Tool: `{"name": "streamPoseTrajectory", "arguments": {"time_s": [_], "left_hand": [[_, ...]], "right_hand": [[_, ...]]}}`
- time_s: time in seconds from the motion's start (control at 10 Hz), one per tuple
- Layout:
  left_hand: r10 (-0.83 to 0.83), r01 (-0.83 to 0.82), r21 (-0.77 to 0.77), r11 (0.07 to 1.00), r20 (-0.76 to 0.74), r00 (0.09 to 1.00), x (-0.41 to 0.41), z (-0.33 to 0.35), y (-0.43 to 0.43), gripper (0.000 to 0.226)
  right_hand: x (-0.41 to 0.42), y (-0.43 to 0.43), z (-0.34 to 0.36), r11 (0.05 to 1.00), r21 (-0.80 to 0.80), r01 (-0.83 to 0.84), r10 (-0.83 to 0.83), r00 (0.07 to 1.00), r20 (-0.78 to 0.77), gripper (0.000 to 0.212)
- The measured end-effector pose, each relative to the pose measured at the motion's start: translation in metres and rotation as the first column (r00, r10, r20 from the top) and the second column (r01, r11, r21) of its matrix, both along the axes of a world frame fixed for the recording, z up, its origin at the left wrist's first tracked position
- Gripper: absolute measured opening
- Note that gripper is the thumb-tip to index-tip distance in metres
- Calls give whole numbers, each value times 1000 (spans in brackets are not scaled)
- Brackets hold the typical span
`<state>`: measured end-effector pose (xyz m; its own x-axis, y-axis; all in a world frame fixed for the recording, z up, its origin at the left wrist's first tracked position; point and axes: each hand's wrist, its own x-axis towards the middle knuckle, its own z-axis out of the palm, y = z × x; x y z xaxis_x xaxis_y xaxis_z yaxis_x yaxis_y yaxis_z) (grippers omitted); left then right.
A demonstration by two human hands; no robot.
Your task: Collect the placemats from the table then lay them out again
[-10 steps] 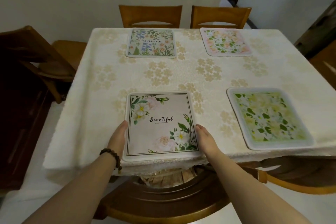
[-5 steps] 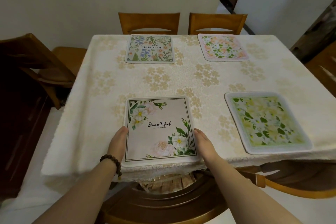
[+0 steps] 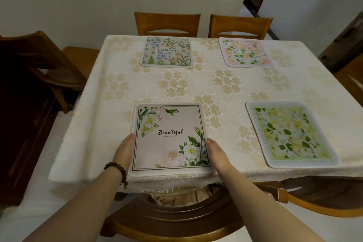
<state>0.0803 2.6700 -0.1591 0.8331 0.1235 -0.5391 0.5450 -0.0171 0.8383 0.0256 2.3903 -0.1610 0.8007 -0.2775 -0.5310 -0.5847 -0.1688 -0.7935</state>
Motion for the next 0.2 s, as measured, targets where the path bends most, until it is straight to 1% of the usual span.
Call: {"name": "streamPoseTrajectory", "arguments": {"time_s": [0.1,0.2], "left_hand": [[-1,0,24,1000,14,1000,0,5,-3,34],[12,-15,56,998,58,998,-1,13,-11,24]], "right_hand": [[-1,-4,2,1000,1,23,-23,1000,19,50],[-5,-13,11,988,56,147,-150,987,52,51]]}}
